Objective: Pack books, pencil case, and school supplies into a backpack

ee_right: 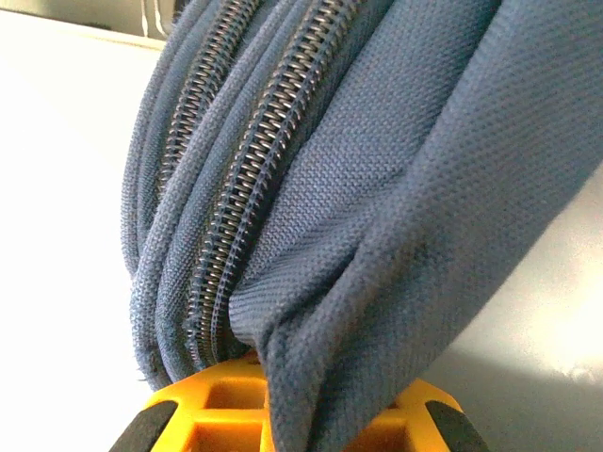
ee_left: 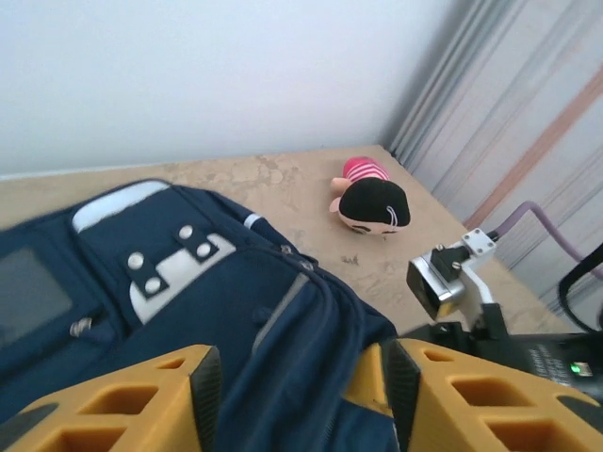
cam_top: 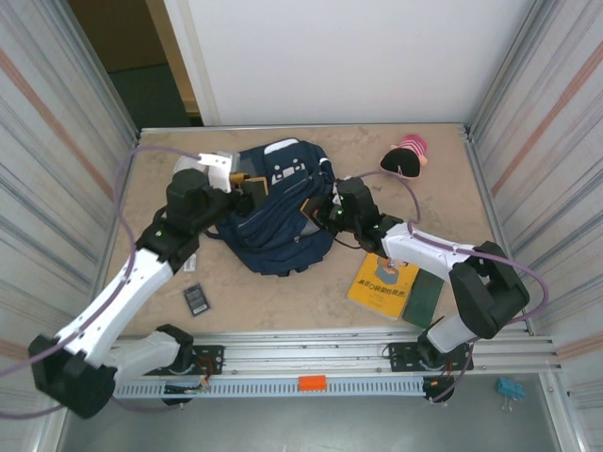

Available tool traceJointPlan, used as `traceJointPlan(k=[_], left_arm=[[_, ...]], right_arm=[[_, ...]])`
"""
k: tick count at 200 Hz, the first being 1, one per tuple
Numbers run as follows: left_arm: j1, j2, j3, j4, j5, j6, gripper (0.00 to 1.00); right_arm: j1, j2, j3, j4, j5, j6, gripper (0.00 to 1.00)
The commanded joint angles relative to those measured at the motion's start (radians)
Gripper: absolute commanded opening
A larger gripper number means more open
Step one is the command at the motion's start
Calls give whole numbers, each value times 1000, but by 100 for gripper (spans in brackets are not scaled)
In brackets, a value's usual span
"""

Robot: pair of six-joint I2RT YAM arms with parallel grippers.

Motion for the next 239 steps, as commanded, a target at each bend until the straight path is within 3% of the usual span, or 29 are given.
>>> traceJointPlan(k=[1, 42, 90, 201, 239], left_arm=[[-33, -74, -14, -257, -140, -285, 49], [-176, -130, -70, -373, -217, -424, 49], [-277, -90, -103, -348, -289, -525, 50], [-302, 52, -64, -302, -238, -630, 50], [-314, 73, -52, -284, -292, -640, 50]], right_arm=[[29, -30, 74, 92, 122, 30, 0], [94, -3, 93, 157, 181, 30, 0], [131, -16, 160, 101, 219, -11, 0], [157, -34, 165, 63, 255, -32, 0], [158, -37, 169, 61, 239, -29, 0]])
